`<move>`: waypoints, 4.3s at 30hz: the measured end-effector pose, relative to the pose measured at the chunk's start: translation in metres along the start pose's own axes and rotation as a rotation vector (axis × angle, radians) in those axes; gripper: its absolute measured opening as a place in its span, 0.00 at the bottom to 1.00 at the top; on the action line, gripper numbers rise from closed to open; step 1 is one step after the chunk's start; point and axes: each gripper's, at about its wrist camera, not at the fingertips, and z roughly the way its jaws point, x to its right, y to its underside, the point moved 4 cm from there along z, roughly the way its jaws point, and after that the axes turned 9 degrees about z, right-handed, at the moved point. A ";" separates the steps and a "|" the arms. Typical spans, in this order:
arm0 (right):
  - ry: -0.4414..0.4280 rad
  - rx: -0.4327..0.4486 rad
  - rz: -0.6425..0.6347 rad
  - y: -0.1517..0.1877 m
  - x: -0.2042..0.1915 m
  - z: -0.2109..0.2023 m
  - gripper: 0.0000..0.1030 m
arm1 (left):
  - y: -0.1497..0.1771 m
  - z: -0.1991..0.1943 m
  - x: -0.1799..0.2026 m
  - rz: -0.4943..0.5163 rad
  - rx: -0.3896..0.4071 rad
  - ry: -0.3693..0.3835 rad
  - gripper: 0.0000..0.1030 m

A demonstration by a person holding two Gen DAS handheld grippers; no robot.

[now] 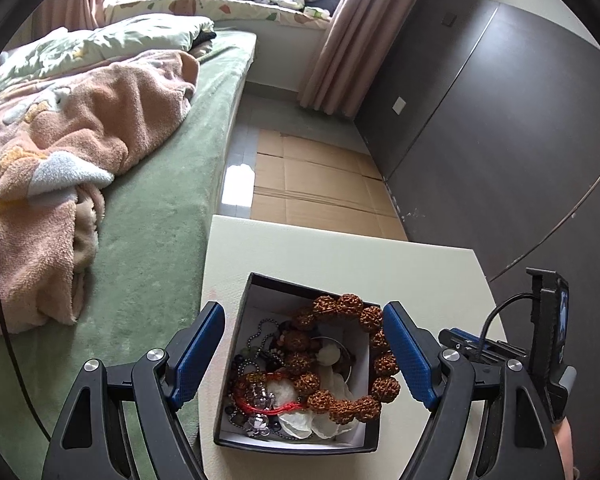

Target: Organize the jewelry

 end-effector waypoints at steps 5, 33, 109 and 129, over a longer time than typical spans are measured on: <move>-0.123 0.053 0.030 0.005 -0.009 -0.032 0.13 | 0.002 -0.013 -0.009 -0.028 0.023 -0.002 0.79; -0.496 0.262 -0.150 0.038 -0.141 -0.095 0.13 | 0.031 -0.054 -0.099 -0.288 -0.009 -0.093 0.79; -0.342 0.318 -0.051 0.092 0.025 -0.178 1.00 | 0.059 -0.123 0.082 0.230 0.277 -0.074 1.00; -0.326 0.305 -0.040 0.090 0.026 -0.177 1.00 | 0.059 -0.124 0.085 0.247 0.292 -0.071 1.00</move>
